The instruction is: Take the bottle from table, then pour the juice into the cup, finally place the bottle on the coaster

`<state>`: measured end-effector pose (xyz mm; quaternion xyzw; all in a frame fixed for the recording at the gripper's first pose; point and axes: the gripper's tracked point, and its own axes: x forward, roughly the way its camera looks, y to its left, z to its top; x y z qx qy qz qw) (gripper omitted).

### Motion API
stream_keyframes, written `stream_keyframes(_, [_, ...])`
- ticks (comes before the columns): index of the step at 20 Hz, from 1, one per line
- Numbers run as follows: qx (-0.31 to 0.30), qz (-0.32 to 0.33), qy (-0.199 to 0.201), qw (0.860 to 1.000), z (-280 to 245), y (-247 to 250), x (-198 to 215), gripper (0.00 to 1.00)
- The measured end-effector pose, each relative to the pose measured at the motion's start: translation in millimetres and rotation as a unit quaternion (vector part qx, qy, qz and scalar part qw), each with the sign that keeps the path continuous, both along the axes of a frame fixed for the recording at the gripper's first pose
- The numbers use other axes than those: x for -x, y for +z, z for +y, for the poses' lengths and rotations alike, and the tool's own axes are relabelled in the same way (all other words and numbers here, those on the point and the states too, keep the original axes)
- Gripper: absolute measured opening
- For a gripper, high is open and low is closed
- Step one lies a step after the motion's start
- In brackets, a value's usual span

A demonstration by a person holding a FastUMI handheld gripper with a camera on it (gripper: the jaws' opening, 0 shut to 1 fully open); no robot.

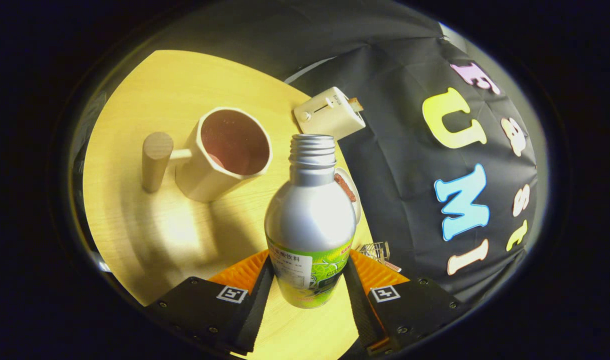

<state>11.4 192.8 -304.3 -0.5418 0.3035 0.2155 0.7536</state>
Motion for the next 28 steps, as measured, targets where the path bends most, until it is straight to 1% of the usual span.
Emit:
stream_keyframes(6, [0.056, 0.012, 0.026, 0.998, 1, -1, -6, 0.75])
stream_keyframes(10, [0.089, 0.014, 0.051, 0.995, 7, -1, -8, 0.75])
stream_keyframes(13, [0.116, 0.021, 0.077, 0.990, 9, 0, -12, 0.75])
stream_keyframes(16, [0.141, 0.025, 0.094, 0.985, 9, 1, -14, 0.75])
stream_keyframes(19, [0.163, 0.039, 0.102, 0.980, 6, 2, -12, 0.75])
stream_keyframes(24, [0.192, 0.042, 0.115, 0.974, 8, 8, -19, 0.75])
stream_keyframes(28, [0.214, 0.041, 0.135, 0.967, 9, 11, -27, 0.75])
